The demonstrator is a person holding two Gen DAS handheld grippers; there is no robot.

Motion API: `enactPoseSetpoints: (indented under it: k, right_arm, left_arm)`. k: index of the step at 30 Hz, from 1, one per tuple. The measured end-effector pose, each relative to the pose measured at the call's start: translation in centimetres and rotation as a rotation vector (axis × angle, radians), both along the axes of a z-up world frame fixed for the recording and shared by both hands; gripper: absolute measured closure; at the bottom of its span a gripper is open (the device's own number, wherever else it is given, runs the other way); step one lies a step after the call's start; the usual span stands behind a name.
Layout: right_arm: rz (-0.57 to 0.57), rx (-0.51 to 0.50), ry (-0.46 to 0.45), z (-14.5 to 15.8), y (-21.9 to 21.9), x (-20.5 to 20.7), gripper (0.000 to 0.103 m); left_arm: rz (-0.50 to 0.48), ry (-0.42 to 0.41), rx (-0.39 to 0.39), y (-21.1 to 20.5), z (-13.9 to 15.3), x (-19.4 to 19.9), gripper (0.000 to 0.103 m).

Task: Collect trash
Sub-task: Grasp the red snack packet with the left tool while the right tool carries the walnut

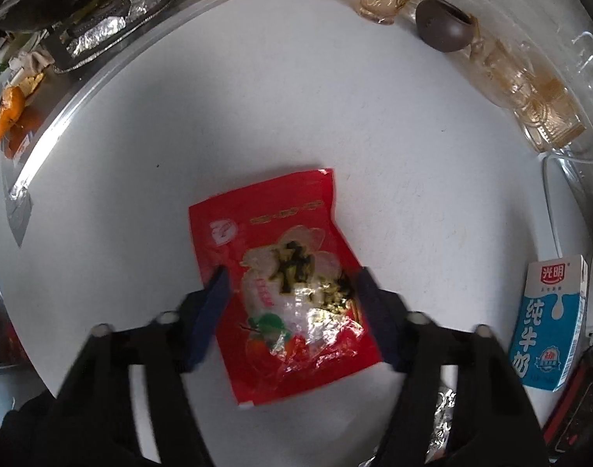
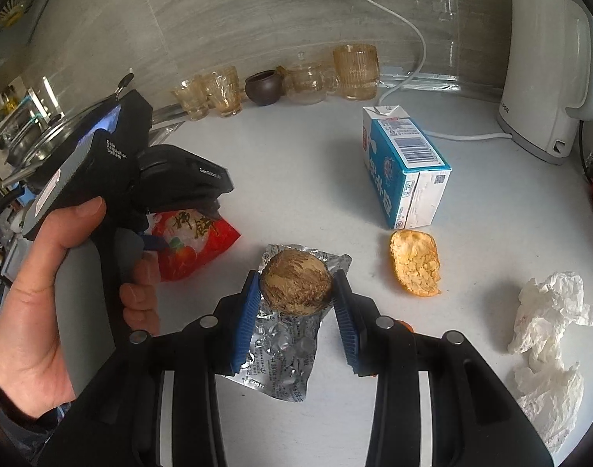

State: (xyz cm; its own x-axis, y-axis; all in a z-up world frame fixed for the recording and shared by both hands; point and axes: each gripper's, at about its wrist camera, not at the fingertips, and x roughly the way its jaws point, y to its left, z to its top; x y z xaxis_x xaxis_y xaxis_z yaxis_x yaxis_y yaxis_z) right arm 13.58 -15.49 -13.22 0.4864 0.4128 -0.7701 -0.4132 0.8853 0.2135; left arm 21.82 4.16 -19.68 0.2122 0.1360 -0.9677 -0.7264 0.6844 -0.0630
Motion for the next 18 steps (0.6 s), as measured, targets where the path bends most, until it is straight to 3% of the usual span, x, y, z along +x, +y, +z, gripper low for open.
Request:
enactPoseSetpoints:
  k: [4,6,11,18]
  right_arm:
    - [0.024,0.001,0.004,-0.1,-0.1,0.0,0.065]
    - [0.034,-0.003,0.001,0.0,-0.1,0.0,0.065]
    - [0.055,-0.013,-0.006,0.3,-0.1,-0.3,0.065]
    - [0.021,-0.046,-0.022,1.5,0.0,-2.7,0.065]
  left_arm:
    - [-0.034,-0.038,0.000,-0.3,0.2,-0.8,0.077]
    - [-0.053,-0.066,-0.029,-0.2,0.3,-1.4,0.086]
    - [-0.118,-0.099,-0.040,0.8,1.2,-3.0,0.090]
    - [-0.360,-0.154,-0.001,-1.1,4.6,-8.4,0.090]
